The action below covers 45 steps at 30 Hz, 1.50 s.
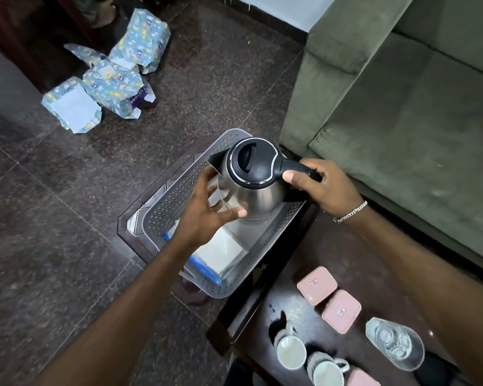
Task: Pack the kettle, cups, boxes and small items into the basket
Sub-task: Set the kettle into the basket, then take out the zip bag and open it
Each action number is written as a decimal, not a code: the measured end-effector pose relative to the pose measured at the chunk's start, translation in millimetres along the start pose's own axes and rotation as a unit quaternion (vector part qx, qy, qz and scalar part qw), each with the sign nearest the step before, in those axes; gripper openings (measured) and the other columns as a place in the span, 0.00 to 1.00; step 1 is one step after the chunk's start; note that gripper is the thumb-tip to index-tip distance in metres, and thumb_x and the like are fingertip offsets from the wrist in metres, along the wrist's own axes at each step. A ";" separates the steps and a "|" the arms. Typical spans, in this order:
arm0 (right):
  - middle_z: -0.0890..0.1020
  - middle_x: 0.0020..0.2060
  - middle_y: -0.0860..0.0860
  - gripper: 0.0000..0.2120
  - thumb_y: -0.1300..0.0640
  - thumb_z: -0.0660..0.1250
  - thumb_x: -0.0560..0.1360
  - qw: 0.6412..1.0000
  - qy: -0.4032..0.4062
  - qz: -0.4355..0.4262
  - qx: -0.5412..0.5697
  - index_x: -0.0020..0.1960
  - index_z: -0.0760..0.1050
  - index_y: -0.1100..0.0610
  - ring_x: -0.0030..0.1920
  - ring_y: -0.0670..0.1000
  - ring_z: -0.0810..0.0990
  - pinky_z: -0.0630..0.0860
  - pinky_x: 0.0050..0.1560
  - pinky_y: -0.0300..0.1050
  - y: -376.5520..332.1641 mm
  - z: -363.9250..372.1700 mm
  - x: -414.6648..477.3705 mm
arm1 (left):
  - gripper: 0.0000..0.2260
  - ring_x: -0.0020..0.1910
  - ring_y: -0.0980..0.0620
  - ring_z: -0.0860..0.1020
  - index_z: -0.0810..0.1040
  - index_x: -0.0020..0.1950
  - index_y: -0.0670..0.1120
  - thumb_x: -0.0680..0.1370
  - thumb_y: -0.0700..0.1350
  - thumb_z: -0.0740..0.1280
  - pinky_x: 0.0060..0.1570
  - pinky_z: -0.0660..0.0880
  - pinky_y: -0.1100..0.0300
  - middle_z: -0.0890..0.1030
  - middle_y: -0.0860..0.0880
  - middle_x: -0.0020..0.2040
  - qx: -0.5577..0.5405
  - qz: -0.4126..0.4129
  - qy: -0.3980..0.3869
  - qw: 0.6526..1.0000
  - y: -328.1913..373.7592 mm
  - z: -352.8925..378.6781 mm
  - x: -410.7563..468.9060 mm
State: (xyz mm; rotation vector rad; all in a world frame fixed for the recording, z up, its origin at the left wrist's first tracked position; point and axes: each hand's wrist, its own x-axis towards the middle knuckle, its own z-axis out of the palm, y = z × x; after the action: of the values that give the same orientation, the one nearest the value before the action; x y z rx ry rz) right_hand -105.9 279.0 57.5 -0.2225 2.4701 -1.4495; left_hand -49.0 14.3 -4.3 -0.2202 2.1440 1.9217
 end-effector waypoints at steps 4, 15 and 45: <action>0.75 0.49 0.50 0.25 0.34 0.66 0.74 0.959 0.228 -0.045 -0.160 0.56 0.74 0.55 0.50 0.52 0.73 0.70 0.54 0.50 0.0 9.5 -29.5 | 0.50 0.76 0.45 0.67 0.56 0.82 0.50 0.68 0.40 0.83 0.74 0.67 0.47 0.67 0.46 0.79 0.188 -0.059 0.026 0.980 -12.9 -24.7 -4.9; 0.76 0.51 0.52 0.13 0.49 0.65 0.78 0.991 -0.029 0.021 -0.131 0.55 0.75 0.57 0.53 0.55 0.77 0.77 0.54 0.52 -13.6 196.5 -122.7 | 0.37 0.69 0.32 0.68 0.66 0.71 0.38 0.71 0.52 0.80 0.66 0.69 0.39 0.75 0.34 0.68 0.582 -0.196 0.006 0.789 -40.8 -42.9 -20.4; 0.74 0.34 0.37 0.11 0.63 0.72 0.75 0.970 0.216 0.109 -0.026 0.56 0.82 0.53 0.38 0.33 0.74 0.64 0.42 0.21 -41.0 96.3 -179.3 | 0.10 0.47 0.48 0.86 0.87 0.50 0.43 0.72 0.44 0.80 0.49 0.82 0.56 0.88 0.41 0.47 -0.043 -0.108 -0.166 0.979 75.1 53.4 -92.9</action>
State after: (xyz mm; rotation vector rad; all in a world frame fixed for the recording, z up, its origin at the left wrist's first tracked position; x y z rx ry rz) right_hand 94.1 226.4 75.8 0.3868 2.7570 -1.4606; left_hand 23.6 70.9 88.7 -0.1316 1.7495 1.7840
